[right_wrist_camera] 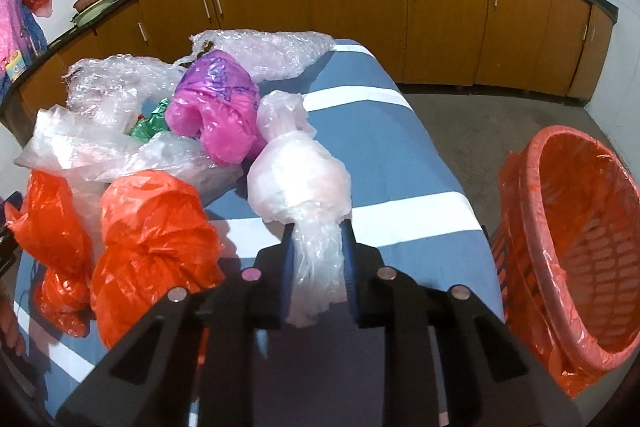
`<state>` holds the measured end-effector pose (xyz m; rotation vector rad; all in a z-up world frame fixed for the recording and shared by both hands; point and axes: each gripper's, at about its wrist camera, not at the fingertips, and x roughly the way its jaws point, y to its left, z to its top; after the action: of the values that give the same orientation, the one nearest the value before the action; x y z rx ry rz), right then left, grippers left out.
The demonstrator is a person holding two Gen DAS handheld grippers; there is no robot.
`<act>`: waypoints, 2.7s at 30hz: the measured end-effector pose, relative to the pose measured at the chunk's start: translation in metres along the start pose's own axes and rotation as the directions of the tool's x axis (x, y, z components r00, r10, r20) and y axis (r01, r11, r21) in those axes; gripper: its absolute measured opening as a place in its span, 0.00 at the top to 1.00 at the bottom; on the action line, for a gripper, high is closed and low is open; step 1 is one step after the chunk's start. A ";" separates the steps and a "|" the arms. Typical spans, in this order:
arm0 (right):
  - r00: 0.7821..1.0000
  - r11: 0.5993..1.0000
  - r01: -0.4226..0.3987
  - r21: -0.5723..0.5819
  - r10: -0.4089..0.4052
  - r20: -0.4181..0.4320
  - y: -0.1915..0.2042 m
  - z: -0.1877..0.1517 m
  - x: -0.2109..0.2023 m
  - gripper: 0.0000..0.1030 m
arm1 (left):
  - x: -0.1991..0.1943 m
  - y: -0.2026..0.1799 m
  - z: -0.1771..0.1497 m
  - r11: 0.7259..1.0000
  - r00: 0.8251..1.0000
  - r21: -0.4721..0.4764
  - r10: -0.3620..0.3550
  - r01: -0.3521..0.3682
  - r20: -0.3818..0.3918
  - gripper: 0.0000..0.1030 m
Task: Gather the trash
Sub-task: 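Grasp a red plastic bag with the left tool while the right holds the clear bag, then carry the red bag and clear bag with both tools over the wastebasket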
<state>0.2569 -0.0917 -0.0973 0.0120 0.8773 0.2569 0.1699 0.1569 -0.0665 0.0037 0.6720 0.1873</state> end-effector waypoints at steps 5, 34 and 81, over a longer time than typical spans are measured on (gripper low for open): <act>1.000 1.000 -0.001 0.000 0.001 0.002 -0.005 -0.001 -0.002 0.78 | 0.013 -0.002 -0.002 0.998 0.997 0.024 -0.052 0.054 -0.056 0.34; 0.994 1.000 -0.015 0.005 0.015 0.104 -0.007 -0.011 -0.075 0.78 | -0.081 0.032 0.009 0.996 0.992 -0.030 -0.082 0.085 0.095 0.88; 0.879 0.896 0.311 0.315 -0.398 0.262 -0.221 -0.038 -0.181 0.79 | -0.069 -0.320 0.046 0.800 0.814 0.268 -0.575 0.537 0.085 0.88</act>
<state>0.1656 -0.3504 -0.0104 0.1359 0.5670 -0.2111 0.1999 -0.1671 -0.0085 0.0445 0.5021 -0.4658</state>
